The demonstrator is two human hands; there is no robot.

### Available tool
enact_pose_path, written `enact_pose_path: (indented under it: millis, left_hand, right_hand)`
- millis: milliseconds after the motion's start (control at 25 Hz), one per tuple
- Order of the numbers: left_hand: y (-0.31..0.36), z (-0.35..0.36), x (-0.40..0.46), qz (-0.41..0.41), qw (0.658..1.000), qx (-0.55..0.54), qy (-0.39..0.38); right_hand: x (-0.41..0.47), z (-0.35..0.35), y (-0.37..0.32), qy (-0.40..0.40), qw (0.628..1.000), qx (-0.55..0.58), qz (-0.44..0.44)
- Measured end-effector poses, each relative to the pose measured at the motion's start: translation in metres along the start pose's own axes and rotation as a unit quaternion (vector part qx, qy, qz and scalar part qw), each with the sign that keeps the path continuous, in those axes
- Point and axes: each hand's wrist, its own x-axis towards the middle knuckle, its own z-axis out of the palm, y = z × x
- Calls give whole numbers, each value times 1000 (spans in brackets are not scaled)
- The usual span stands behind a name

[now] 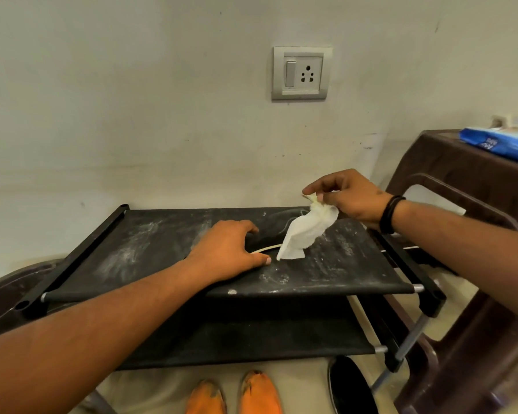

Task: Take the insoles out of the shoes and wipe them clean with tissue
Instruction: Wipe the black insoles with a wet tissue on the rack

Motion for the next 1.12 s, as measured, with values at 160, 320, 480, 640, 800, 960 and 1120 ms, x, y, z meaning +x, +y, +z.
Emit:
enact_pose_path:
  millis: [160,320,480,640,800,960,1120]
  left_hand:
    - [-11,-6,1,-41,998,-50,8]
    - [-16,-14,3,-76,992,-93,-29]
    - [-10,-34,5,-66,993,-63,-71]
    - [-3,-37,-2,-43,995,-53,-70]
    - [0,-9,-3,7,998,-37,-53]
    - [-5,9,-4,34,998,25,-56]
    - [-6,13,-4,40,997,45,-49]
  right_hand:
    - [-10,-44,-24,-43,991,119,45]
    - [-17,-67,-35,0,1000,-29,12]
    - [-19,-31,-18,-28,984,-170,-46]
    - [-20,12,-12,-74,960,-254,-90]
    - [-18,42,-8,-94,944,-298,-109]
    - [-18,57,-1,-150,917,-356,-96]
    - [-21,55,-16,-179,949,-248,-77]
